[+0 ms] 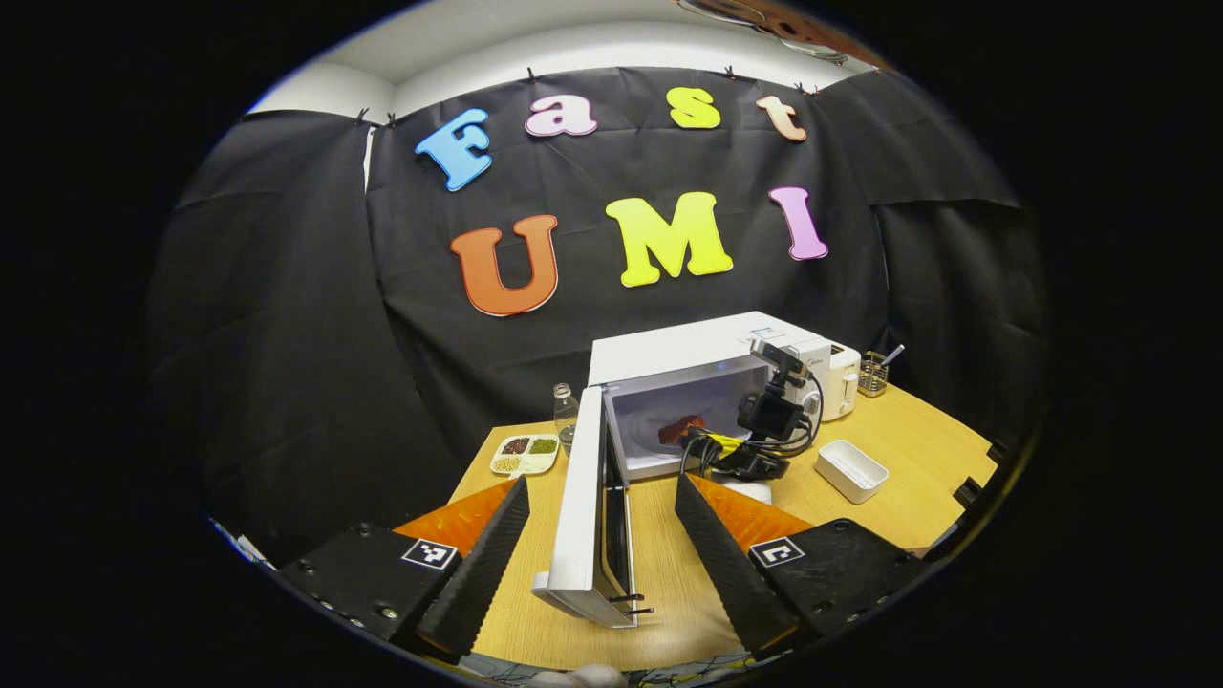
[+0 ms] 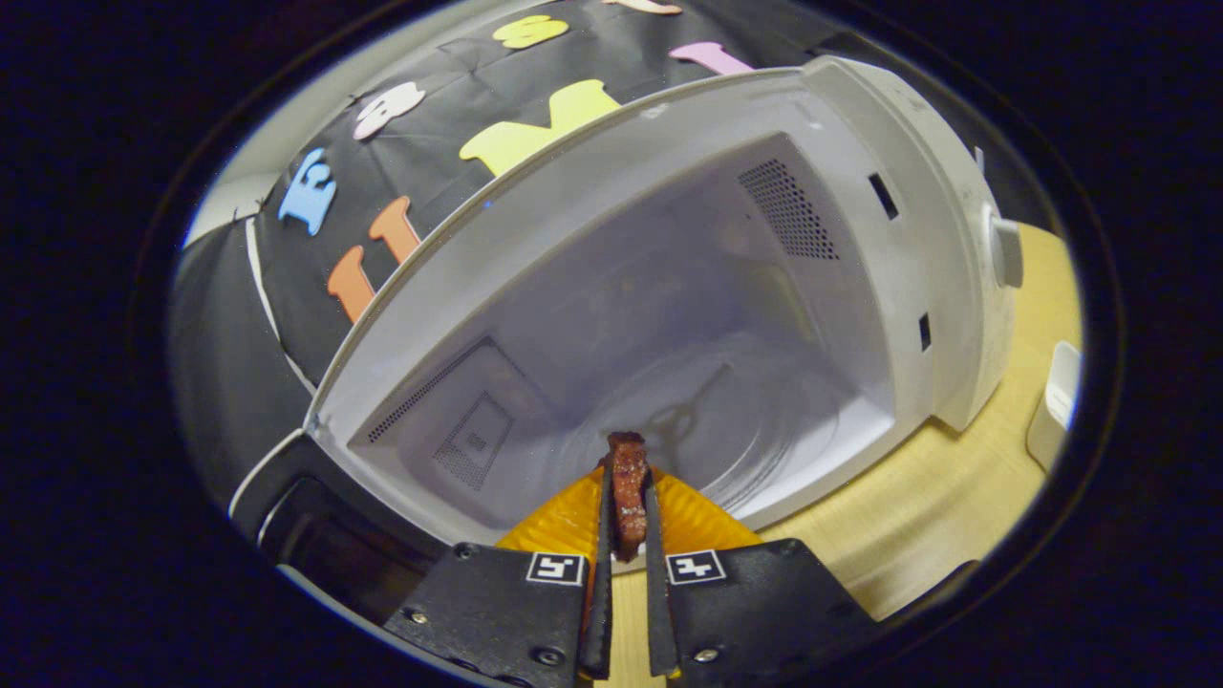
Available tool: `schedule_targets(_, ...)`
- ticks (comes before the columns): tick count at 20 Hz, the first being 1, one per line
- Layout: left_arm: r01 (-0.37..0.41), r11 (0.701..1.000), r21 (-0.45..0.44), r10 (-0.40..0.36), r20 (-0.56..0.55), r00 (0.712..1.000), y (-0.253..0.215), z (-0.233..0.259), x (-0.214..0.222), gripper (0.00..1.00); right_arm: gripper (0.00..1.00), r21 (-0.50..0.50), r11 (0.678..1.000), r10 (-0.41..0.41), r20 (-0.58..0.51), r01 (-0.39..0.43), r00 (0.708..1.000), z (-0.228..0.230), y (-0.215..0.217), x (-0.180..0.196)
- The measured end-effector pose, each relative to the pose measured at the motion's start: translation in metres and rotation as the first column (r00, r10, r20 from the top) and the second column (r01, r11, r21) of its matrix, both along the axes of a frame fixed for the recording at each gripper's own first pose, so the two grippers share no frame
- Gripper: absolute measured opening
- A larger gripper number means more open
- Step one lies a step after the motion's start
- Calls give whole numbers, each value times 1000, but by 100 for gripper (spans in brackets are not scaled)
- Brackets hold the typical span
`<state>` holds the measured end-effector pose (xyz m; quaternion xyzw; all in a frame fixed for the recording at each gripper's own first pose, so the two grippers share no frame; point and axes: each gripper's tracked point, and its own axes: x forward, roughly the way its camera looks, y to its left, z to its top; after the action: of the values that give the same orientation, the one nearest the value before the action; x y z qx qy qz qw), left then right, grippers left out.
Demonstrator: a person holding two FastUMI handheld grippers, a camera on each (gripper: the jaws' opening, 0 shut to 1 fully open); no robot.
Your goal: Open the microwave oven with the left hand, put the food in, and close the microwave oven.
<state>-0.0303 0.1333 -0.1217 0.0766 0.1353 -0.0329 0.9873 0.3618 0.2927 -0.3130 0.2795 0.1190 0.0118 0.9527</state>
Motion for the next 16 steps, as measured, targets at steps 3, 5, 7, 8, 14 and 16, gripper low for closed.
schedule_targets(3, -2, 1000, -14, 2, 4, 1000, 3, -1, 1, 95, 23, -110, 994, -12, -11, 10, 1000, -7, -9, 9)
schedule_targets(5, -2, 1000, -21, 2, -2, 1000, 5, -6, 1, 95, 33, -155, 988, -12, -21, 9, 1000, -11, -15, 11)
schedule_targets(7, -4, 1000, -28, 3, -3, 1000, 5, -6, 4, 95, 38, -238, 971, -39, -20, 33, 999, -11, -28, 12)
schedule_targets(8, -4, 999, -34, 4, -7, 1000, 5, -7, 5, 95, 48, -282, 958, -50, -15, 43, 999, -13, -32, 15)
schedule_targets(14, -1, 1000, -25, 1, 8, 1000, 3, -5, 8, 95, 93, -394, 918, -31, 27, 39, 999, 3, -40, 0)
schedule_targets(16, -3, 1000, -28, 3, 16, 1000, 4, -3, 11, 95, 93, -396, 918, -15, 28, 25, 999, 11, -43, -11)
